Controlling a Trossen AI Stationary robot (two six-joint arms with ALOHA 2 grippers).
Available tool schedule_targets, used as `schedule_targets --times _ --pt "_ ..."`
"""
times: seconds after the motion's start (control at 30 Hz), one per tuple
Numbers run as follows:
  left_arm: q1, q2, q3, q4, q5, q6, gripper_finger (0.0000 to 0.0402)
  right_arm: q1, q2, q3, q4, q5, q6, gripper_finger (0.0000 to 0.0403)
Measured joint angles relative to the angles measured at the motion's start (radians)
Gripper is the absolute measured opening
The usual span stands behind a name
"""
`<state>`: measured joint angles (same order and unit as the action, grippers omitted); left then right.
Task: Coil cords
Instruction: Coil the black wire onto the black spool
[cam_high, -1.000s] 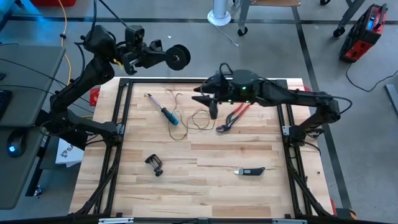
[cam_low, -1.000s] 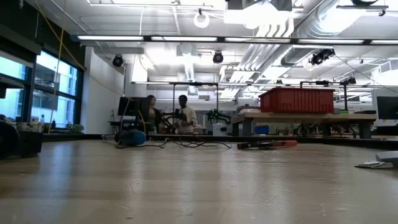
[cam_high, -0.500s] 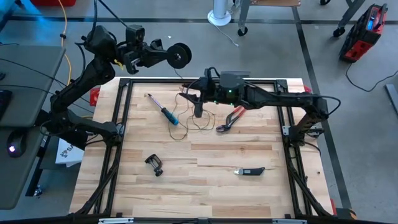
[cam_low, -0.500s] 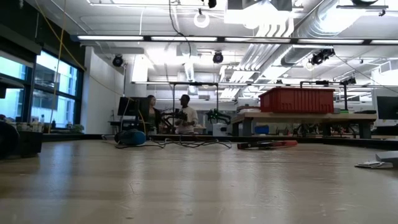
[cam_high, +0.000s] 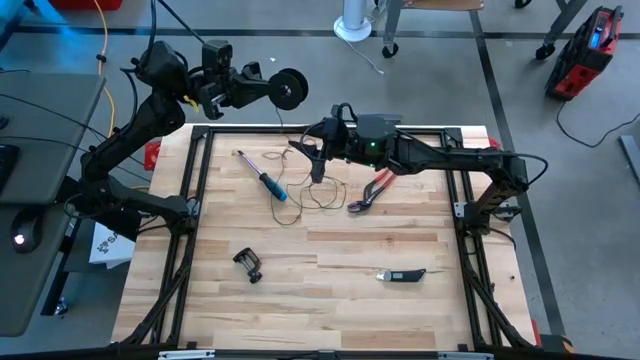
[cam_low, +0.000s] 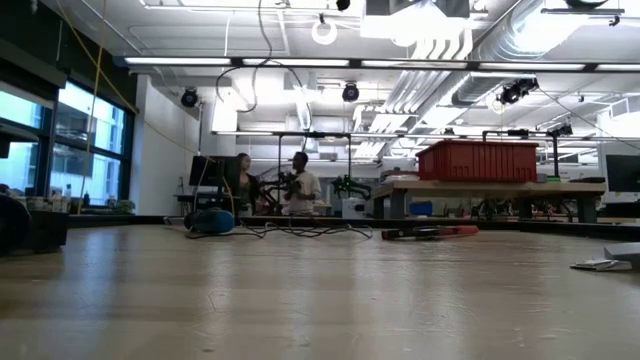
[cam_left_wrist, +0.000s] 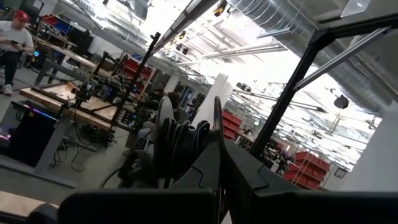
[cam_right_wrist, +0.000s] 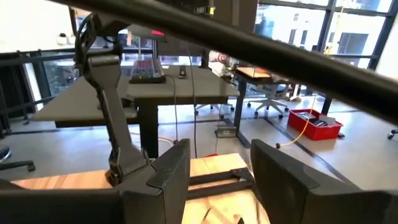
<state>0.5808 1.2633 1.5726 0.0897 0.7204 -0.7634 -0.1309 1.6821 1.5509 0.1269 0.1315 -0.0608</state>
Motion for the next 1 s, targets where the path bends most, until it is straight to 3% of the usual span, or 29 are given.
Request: schedule_targets --times 0.2,0.37,1.0 --pt "0.0 0.0 0.0 0.006 0.0 0.001 0.0 -0.022 0.0 0.0 0.014 -0.037 -0.008 0.0163" --pt "0.0 0.0 0.0 0.006 0.0 -0.001 0.0 -0.033 0.013 0.0 0.048 -0.146 -0.034 0.0163" --pt "-0.001 0.005 0.0 0.015 0.001 -0.01 0.0 -0.054 0.035 0.0 0.103 -0.132 -0.027 0.0145"
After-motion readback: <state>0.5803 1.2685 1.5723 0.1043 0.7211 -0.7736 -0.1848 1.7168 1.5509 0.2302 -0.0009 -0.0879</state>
